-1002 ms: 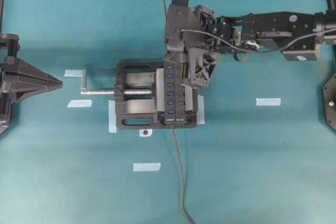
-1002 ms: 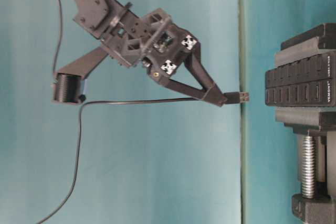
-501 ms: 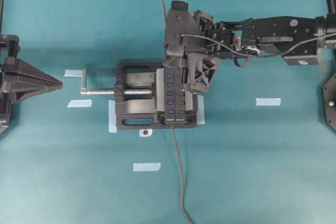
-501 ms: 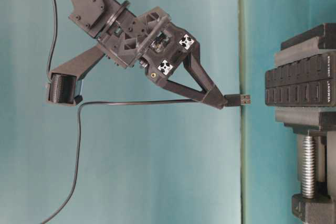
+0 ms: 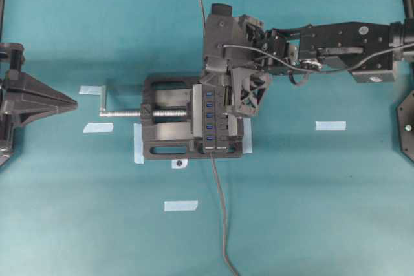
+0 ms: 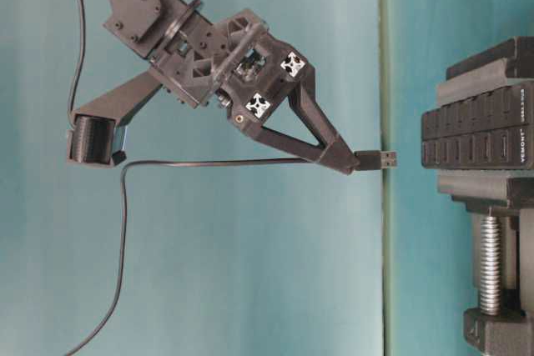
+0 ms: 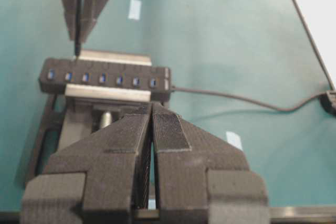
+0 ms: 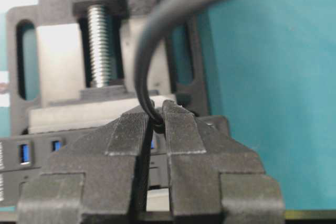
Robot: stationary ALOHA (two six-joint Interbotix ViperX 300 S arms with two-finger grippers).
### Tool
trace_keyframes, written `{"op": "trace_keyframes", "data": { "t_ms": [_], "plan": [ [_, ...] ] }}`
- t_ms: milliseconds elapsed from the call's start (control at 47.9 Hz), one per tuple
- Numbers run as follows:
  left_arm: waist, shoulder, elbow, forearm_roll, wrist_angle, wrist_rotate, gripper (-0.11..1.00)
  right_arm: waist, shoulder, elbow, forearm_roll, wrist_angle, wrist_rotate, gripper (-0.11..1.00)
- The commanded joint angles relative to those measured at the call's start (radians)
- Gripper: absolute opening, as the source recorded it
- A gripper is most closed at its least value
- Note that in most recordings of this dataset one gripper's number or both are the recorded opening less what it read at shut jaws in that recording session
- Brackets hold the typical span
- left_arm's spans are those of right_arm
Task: Insert the USB into the center port of the fixed hub
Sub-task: 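Carry the held plug along the hub toward the center port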
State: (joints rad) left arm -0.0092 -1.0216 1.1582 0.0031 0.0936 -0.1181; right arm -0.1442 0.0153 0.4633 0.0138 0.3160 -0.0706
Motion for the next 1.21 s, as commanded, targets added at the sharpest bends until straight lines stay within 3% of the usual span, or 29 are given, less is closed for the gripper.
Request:
{"op": "trace_keyframes", "data": {
  "t_ms": [0, 730, 960, 1189],
  "plan": [
    [-0.002, 0.006, -0.017, 0.002, -0.006, -0.002, 0.00, 0.006, -0.038, -0.018, 0.008, -0.002, 0.011, 0.07],
    [0.000, 0.006, -0.017, 0.002, -0.006, -0.002, 0.00, 0.018, -0.061, 0.011, 0.020, -0.008, 0.012, 0.07],
    [0.000, 0.006, -0.014, 0.002, -0.006, -0.005, 0.00, 0.023, -0.061, 0.031, 0.017, -0.044, 0.063, 0.07],
    [0.000, 0.006, -0.014, 0.002, -0.006, -0.005, 0.00, 0.029, -0.055, 0.055, 0.017, -0.075, 0.069, 0.07]
  ]
}}
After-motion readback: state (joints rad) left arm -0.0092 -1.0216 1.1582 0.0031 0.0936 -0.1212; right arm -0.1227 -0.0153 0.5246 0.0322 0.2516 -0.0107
